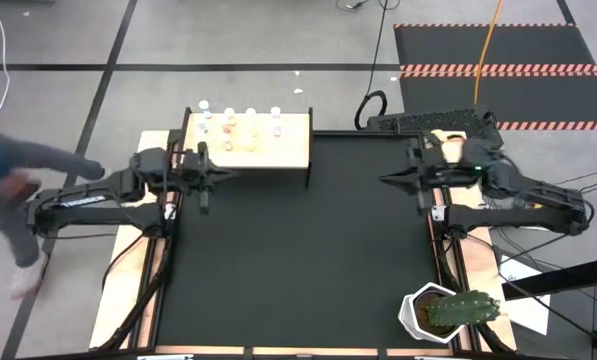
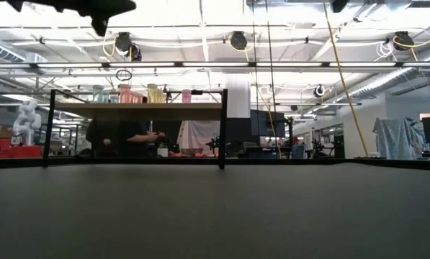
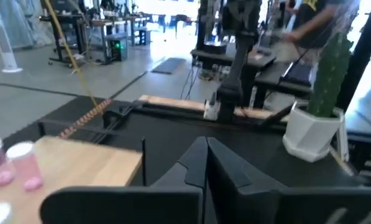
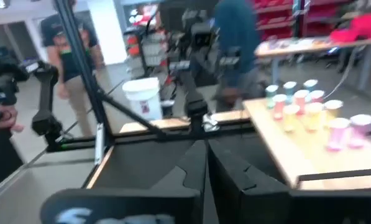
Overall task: Pick and place medicine bottles onto shelf by color
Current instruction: Return to Home Position
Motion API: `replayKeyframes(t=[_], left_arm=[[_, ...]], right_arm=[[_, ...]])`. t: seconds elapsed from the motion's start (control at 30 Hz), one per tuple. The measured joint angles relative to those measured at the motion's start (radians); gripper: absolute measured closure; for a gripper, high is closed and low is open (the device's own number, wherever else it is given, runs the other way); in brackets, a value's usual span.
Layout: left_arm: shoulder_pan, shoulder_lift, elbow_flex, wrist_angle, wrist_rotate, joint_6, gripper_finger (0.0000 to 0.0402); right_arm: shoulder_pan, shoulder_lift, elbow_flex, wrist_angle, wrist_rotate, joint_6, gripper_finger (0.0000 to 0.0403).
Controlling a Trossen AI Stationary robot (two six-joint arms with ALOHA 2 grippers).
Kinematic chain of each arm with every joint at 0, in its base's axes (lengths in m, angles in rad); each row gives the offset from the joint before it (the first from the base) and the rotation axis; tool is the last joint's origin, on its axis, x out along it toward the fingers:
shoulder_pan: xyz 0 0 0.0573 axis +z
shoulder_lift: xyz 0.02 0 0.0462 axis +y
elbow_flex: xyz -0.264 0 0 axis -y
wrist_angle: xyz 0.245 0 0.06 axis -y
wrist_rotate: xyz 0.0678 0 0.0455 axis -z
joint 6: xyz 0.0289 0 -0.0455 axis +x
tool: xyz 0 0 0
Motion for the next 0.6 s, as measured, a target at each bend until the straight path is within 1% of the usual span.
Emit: replayKeyframes(t=[0.1, 0.17, 0.23, 0.3, 0.37, 0.43, 0.5, 0.6], left_arm=[[-0.002, -0.055, -0.059, 0.0, 0.001, 0.035, 0.0388], [-0.002, -0.101, -0.128, 0.048, 0.009, 0.092, 0.0393], [-0.002, -0.151, -0.211, 0.1, 0.009, 0.157, 0.0398], [-0.001, -0.185, -0.288, 0.164, 0.009, 0.171, 0.0396], [-0.001, -0.207, -0.344, 0.218, 0.011, 0.126, 0.0389], [-0.002, -0.236, -0.391, 0.224, 0.024, 0.071, 0.0385], [-0.005, -0.267, -0.428, 0.225, 0.049, 0.058, 0.0385], [-0.011, -0.316, -0.474, 0.224, 0.069, 0.052, 0.0396]], right_arm=[[-0.001, -0.074, -0.022, -0.01, 0.023, -0.043, 0.04], [-0.001, -0.117, -0.062, 0.0, 0.026, -0.08, 0.0399], [-0.001, -0.146, -0.121, 0.019, 0.059, -0.129, 0.0398], [-0.001, -0.164, -0.186, 0.045, 0.075, -0.155, 0.04], [-0.001, -0.178, -0.245, 0.107, 0.073, -0.126, 0.0402], [0.0, -0.197, -0.299, 0.159, 0.069, -0.075, 0.0402], [0.0, -0.219, -0.348, 0.21, 0.069, -0.044, 0.0402], [0.002, -0.26, -0.422, 0.259, 0.067, 0.004, 0.0402]])
